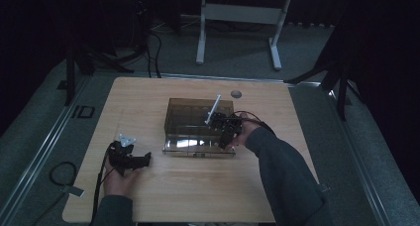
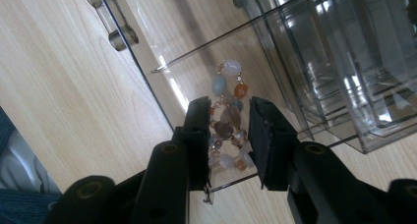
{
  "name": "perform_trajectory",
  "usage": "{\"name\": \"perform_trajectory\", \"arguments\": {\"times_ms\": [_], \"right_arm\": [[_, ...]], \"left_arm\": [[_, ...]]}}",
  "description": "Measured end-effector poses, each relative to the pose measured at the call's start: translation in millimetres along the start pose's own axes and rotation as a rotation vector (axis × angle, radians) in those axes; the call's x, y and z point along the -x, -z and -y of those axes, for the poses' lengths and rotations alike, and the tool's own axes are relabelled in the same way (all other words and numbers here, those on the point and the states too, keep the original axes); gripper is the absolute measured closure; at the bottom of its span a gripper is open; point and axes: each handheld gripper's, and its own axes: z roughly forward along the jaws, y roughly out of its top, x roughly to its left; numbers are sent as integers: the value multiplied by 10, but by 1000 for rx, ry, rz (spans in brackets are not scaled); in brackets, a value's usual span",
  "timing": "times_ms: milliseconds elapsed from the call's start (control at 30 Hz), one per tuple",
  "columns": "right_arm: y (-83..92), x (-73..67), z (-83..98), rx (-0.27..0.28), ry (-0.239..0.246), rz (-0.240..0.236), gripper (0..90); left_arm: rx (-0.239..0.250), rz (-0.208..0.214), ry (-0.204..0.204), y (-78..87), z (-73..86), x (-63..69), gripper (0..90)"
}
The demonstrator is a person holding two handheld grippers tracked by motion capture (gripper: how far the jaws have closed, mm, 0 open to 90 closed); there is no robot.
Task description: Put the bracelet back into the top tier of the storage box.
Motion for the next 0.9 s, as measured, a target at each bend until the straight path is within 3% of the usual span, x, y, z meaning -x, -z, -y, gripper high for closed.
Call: {"name": "perform_trajectory", "arguments": {"times_ms": [400, 900], "right_arm": [[159, -13, 35, 72, -7, 14, 621], [219, 25, 240, 100, -36, 22, 526]], "left_arm": [[0, 0, 0, 0, 0, 0, 22], [-1, 1, 0, 1, -1, 0, 22]]}}
